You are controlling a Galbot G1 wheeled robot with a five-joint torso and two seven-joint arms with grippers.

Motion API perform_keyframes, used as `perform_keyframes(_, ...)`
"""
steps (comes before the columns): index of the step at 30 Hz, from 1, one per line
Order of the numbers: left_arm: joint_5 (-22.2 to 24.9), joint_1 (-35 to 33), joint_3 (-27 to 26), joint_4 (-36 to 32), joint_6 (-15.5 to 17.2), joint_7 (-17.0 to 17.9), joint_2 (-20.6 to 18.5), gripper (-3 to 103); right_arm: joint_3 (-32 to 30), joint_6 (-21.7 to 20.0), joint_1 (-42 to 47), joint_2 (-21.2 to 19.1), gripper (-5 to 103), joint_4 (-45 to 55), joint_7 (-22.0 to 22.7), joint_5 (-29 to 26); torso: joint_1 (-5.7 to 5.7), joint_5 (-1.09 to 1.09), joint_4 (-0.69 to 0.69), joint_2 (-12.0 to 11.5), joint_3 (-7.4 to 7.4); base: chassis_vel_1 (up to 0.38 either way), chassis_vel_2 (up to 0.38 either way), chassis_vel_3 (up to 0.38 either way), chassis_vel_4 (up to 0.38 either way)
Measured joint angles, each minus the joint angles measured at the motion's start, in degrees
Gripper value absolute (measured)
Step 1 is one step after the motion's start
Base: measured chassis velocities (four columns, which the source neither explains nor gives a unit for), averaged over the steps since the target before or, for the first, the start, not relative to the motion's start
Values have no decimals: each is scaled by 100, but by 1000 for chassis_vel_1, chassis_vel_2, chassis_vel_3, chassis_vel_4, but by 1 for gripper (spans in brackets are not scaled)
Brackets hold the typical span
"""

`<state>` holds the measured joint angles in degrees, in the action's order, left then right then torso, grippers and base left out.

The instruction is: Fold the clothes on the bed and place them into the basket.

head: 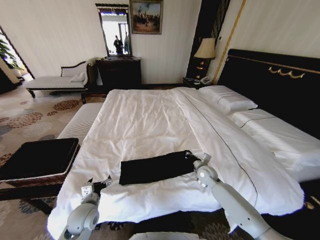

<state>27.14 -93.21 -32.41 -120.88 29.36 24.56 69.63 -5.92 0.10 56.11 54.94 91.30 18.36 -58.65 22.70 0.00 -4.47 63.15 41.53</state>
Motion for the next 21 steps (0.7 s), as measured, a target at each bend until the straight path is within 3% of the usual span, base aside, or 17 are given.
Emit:
perform_keyframes(3,3,-2,-64,56,-33,-5,1,100,-263,351,303,-37,33,258,-131,188,-1,0,1,0,0,0,0,0,0)
perform_keyframes(5,16,11,-101,78,-51,-11,4,100,-355,355,443,-52,33,396,-23,154,-1,-1,1,0,0,0,0,0,0)
perform_keyframes(8,287,86,-351,92,-31,-37,51,100,-780,81,1080,-85,49,1110,571,-554,0,-1,0,0,0,0,0,0,0)
perform_keyframes(10,416,101,-464,85,4,-45,53,100,-903,-61,1296,-94,55,1336,756,-847,-1,-1,-1,0,0,0,0,0,0)
perform_keyframes(14,630,301,-1177,380,-143,-145,-54,100,-1164,-386,1879,-59,71,2043,1320,-1664,-2,-2,-1,2,-1,0,0,0,0)
perform_keyframes(15,630,301,-1177,380,-143,-145,-54,100,-1164,-386,1879,-59,71,2043,1320,-1664,-2,-2,-1,2,-1,0,0,0,0)
perform_keyframes(18,774,388,-1551,626,-311,-284,-209,100,-1144,-435,1976,64,87,2296,1501,-1933,-1,-1,1,1,-1,0,0,0,0)
perform_keyframes(21,835,344,-1666,626,-382,-378,-222,100,-1065,-406,1916,176,93,2285,1469,-1963,-1,0,1,1,0,0,0,0,0)
